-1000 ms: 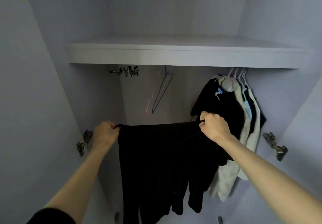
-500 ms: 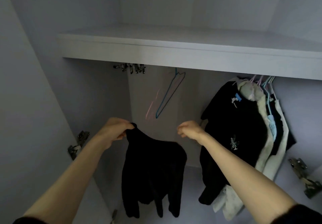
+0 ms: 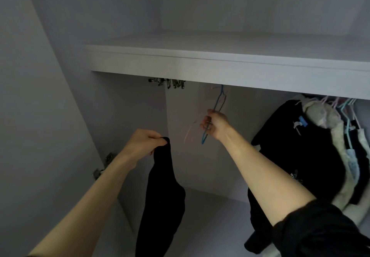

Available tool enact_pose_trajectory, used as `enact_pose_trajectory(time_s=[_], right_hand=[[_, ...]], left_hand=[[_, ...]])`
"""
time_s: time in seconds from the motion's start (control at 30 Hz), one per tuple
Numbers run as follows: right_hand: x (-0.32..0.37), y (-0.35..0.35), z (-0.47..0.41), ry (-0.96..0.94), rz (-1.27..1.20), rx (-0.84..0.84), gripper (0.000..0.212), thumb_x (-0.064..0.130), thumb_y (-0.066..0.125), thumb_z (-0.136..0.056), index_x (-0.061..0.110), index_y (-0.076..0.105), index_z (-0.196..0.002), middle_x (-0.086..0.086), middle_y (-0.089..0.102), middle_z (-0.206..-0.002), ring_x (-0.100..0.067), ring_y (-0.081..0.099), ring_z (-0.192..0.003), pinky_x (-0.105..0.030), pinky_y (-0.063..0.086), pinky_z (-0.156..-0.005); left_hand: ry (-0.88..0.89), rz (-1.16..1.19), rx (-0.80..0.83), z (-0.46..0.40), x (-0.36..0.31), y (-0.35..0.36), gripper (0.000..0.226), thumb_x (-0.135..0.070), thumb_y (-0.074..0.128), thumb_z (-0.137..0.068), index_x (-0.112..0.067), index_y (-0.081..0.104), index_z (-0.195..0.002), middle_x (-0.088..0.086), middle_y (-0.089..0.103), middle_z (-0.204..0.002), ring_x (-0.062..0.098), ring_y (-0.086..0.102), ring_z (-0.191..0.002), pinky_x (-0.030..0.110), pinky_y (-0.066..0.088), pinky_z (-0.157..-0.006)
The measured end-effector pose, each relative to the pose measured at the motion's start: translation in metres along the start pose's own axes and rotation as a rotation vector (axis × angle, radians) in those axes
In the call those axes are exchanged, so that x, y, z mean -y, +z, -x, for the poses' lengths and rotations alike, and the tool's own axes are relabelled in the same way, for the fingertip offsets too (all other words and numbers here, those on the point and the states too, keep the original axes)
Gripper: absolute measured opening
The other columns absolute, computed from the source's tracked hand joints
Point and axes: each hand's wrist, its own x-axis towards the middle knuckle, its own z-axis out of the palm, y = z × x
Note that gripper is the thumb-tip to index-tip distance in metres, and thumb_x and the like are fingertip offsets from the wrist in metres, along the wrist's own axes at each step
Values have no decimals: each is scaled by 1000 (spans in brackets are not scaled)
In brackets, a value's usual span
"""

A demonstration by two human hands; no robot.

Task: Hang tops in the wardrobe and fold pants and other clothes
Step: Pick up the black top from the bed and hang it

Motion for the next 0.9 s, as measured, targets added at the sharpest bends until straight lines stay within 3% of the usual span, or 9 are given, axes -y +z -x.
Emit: enact_pose_trajectory(time_s=[0.13,0.33,0.57,0.7,0.83,0.9], right_hand=[[5,-14,-4,-77,-35,-59,29,4,26,-98,17,52,-95,-2,40,-61,-11,31,-45,-13,29,-34],[19,-46,1,-167,-71,-56,42,-5,24,-95,16,53,-118,-1,46,-67,-7,28,-38,-13,19,-34],[-2,-82,12,-185,140,-14,42,-2,28,-97,20,46,-129,-3,50,-70,-3,21,-32,-13,15,-33],[-31,-109,29,-148,120,49,32,-3,30,-97,12,53,-113,-4,53,-75,-3,26,-33,-14,17,-32],[-60,-129,50,-178,39,-45,22,8,38,-94,10,52,-77,5,36,-52,-2,19,-30,-13,11,-32],[-77,-140,61,-244,20,-108,33,23,50,-94,15,40,-64,8,27,-43,-5,17,-32,-18,11,-36]], left_hand=[[-20,-10,-22,-2,6,-2,19,-6,66,-81,-14,65,-64,-15,50,-38,-2,43,-35,11,32,-37],[-47,-25,-18,-7,11,5,25,-5,67,-79,-12,61,-56,-12,47,-36,-3,41,-32,11,29,-34],[-49,-23,26,-11,8,22,19,-8,68,-78,-15,66,-61,-12,51,-41,-1,44,-37,15,34,-42],[-51,-27,57,-8,11,29,21,-7,67,-79,-16,64,-60,-13,51,-40,-2,46,-39,13,35,-42],[-86,-14,81,1,19,43,10,-7,68,-80,-13,67,-72,-1,53,-55,9,46,-52,14,37,-43],[-94,-8,105,6,22,49,8,-6,67,-80,-12,66,-74,0,53,-57,9,46,-53,12,36,-41]])
